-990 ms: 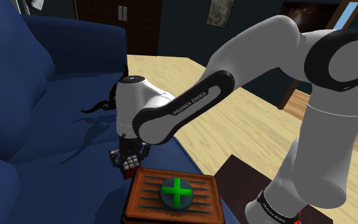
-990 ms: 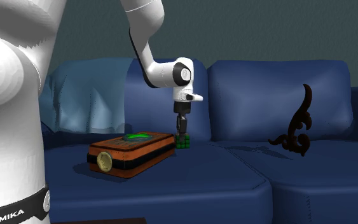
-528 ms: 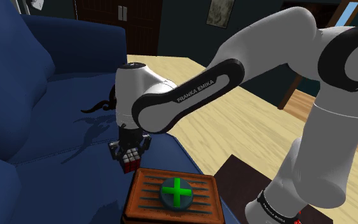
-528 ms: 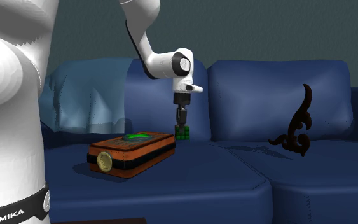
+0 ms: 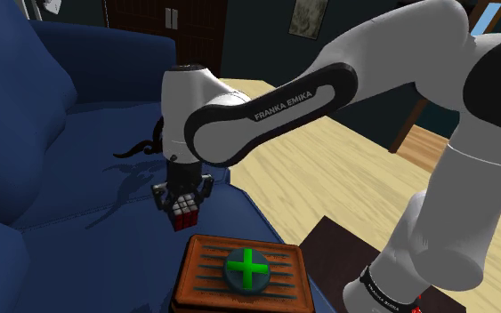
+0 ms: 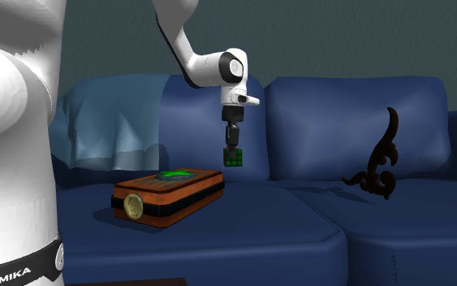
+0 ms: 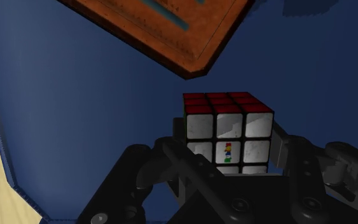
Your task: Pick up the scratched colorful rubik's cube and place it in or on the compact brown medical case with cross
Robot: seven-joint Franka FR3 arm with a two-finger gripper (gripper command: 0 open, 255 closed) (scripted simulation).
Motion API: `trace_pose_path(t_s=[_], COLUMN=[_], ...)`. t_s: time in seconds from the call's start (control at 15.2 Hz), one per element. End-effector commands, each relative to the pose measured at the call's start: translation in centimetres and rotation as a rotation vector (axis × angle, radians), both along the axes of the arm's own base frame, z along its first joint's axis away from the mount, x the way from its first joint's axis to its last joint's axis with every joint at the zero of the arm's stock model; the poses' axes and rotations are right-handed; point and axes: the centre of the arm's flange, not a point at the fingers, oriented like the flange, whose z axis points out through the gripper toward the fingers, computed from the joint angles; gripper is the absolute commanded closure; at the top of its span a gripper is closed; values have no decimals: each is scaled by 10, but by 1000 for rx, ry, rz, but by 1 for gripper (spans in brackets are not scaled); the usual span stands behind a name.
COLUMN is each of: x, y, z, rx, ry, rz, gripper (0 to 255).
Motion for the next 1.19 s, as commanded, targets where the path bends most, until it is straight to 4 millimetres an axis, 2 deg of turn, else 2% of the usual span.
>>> trace_pose_path(t_s=[0.0, 0.73, 1.12], x=[0, 0, -77], y=[1, 1, -12], z=[11, 67, 73], rx=[0, 0, 0], ry=[0, 0, 0], rz=[0, 0, 0], gripper=[255, 255, 255])
